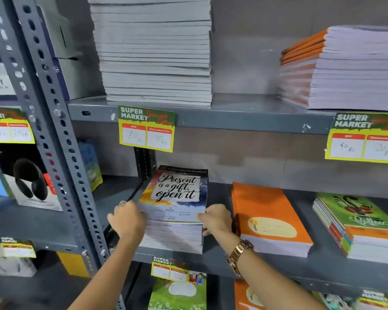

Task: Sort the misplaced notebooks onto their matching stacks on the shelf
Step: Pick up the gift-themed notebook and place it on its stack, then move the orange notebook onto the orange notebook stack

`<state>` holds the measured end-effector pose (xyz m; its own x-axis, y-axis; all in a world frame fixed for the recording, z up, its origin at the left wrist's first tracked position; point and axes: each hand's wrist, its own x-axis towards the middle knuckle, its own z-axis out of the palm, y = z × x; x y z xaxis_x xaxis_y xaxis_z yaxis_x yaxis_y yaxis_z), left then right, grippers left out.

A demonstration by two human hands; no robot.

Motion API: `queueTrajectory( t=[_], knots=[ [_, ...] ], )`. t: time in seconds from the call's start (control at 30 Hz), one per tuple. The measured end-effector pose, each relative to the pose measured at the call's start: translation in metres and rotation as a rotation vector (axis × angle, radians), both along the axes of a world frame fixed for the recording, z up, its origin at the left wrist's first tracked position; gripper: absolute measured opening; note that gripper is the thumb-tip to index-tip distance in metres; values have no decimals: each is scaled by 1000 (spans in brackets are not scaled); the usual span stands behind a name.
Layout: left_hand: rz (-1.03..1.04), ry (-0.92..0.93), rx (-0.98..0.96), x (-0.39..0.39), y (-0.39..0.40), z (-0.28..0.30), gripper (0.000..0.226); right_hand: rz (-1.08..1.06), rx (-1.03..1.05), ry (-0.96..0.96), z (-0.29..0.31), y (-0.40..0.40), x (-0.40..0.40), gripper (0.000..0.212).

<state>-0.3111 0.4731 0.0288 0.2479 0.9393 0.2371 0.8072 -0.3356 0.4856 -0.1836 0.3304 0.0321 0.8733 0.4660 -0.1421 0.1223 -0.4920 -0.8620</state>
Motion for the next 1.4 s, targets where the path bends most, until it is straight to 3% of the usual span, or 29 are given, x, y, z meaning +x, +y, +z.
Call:
queueTrajectory(
  t=[0.13, 0.27, 0.5, 0.67, 0.8, 0.93, 1.17, 1.3, 1.4],
  knots=[
    [-65, 95, 144, 20, -23, 7, 22, -8, -44, -340, 4, -21, 9, 15],
    [-234, -53, 245, 55, -59, 16, 26, -91, -48, -541, 6, -55, 35, 19],
    [-513, -109, 356, 138, -152, 23, 22, -318, -145, -737, 10, -157, 107, 26],
    [-705, -110, 318, 204, -218, 15, 19, -436, -318, -823, 2, -242, 161, 29],
    [-836, -213, 256, 254, -280, 10, 21, -472, -463, -849, -7, -318, 203, 35],
    [-943, -278, 189, 293, -336, 5, 23, -509, -589, -809, -20, -383, 235, 45],
    [-1111, -212, 29, 356, -430, -6, 27, -659, -702, -531, -37, -480, 275, 46],
    [-1217, -150, -34, 383, -471, -10, 29, -752, -609, -312, -45, -512, 291, 42],
    [-1284, 50, -33, 401, -499, -17, 32, -785, -526, -146, -53, -527, 303, 41]
  ],
)
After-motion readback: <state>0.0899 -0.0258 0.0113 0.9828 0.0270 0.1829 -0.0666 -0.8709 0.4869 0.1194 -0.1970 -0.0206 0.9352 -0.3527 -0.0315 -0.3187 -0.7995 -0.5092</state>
